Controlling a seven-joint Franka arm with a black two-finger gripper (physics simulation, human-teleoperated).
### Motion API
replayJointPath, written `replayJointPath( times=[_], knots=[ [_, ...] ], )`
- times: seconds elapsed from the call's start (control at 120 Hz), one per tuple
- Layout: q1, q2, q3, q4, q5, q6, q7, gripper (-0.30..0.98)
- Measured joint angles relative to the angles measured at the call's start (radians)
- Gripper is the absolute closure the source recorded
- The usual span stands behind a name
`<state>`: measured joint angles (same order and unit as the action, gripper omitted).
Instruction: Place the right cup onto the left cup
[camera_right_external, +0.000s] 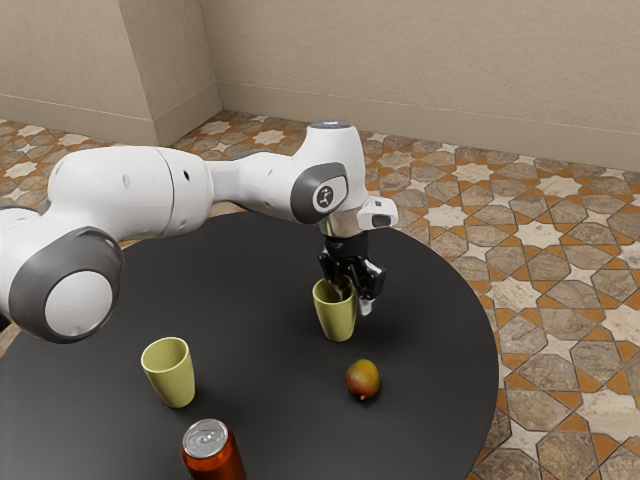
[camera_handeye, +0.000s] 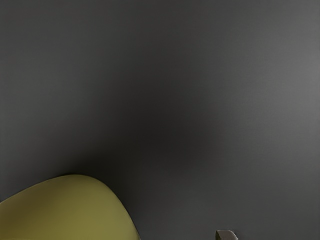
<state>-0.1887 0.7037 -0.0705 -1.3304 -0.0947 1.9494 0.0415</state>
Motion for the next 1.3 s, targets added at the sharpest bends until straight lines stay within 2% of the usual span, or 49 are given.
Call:
replayJointPath(
  times=[0.15, 0.3, 0.5, 0.683, 0.892, 1.3],
  knots=[
    [0.000, -0.001, 0.000, 0.000, -0.002, -0.003, -0.003, 0.63],
    [0.000, -0.002, 0.000, 0.000, -0.001, -0.006, -0.010, 0.73],
    [0.001, -0.015, 0.006, 0.000, 0.006, -0.018, -0.020, 0.78],
    [-0.006, -0.081, 0.022, -0.024, 0.014, -0.048, -0.028, 0.78],
    [-0.036, -0.251, 0.059, -0.196, 0.024, -0.063, -0.042, 0.78],
    [-0.027, -0.576, 0.060, -0.528, 0.103, -0.070, -0.129, 0.78]
  ],
)
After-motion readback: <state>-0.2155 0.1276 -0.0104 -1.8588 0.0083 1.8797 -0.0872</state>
